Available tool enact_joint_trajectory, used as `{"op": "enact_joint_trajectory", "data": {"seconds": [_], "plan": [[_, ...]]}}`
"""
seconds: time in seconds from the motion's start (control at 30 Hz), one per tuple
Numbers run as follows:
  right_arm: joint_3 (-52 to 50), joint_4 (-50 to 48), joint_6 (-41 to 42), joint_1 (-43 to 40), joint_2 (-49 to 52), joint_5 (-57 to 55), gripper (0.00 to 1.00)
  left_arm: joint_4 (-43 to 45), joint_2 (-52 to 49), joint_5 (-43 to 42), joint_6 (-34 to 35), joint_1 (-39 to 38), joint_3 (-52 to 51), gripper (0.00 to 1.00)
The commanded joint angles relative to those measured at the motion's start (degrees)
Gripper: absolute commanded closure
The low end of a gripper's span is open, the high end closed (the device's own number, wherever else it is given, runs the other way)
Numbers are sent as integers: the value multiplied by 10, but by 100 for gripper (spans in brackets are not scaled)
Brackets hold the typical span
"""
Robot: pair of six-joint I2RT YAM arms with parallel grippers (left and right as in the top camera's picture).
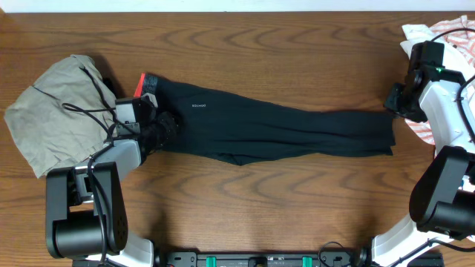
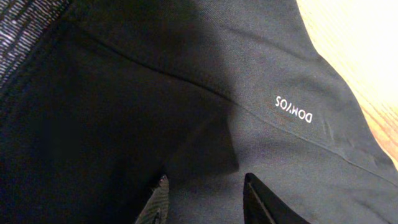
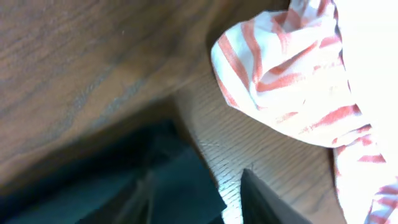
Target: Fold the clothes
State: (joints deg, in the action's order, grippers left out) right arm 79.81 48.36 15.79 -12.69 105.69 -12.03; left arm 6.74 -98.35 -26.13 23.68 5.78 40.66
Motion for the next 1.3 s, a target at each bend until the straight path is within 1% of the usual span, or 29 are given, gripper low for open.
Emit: {"op": "enact_joint_trajectory", "data": {"seconds": [0.0,0.1,0.23,0.37,0.4,0.5,0.57,0.87,1.03,1.17,1.27], "plan": [[4,5,-3,-7,-7,-9,53,-18,-8,29,-10,2,-10,60],[4,46,-2,-10,-7,-8,55,-20,-8,29,-10,2,-10,60],[3,113,-2,-20,-7,12,60,-20,-8,29,-10,2,-10,60],[-9,140,-2,-44,-7,33,60,-20,-8,29,-10,2,-10,60],[-14,137,-7,-52,-7,47,60,-20,-8,29,-10,2,-10,60],[-35,104,-58,-74,-7,130,61,-20,-8,29,-10,2,-10,60],[-49,82,-71,-84,-7,162,61,-20,-8,29,-10,2,-10,60],[-121,-5,-71,-89,-7,166,62,-20,-8,29,-10,2,-10,60],[-145,-39,-71,-89,-7,166,62,-20,-8,28,-10,2,-10,60],[-151,-49,-71,-89,-7,167,67,-20,-8,29,-10,2,-10,60],[-151,-49,-71,-89,-7,170,75,-20,-8,29,-10,2,-10,60]]}}
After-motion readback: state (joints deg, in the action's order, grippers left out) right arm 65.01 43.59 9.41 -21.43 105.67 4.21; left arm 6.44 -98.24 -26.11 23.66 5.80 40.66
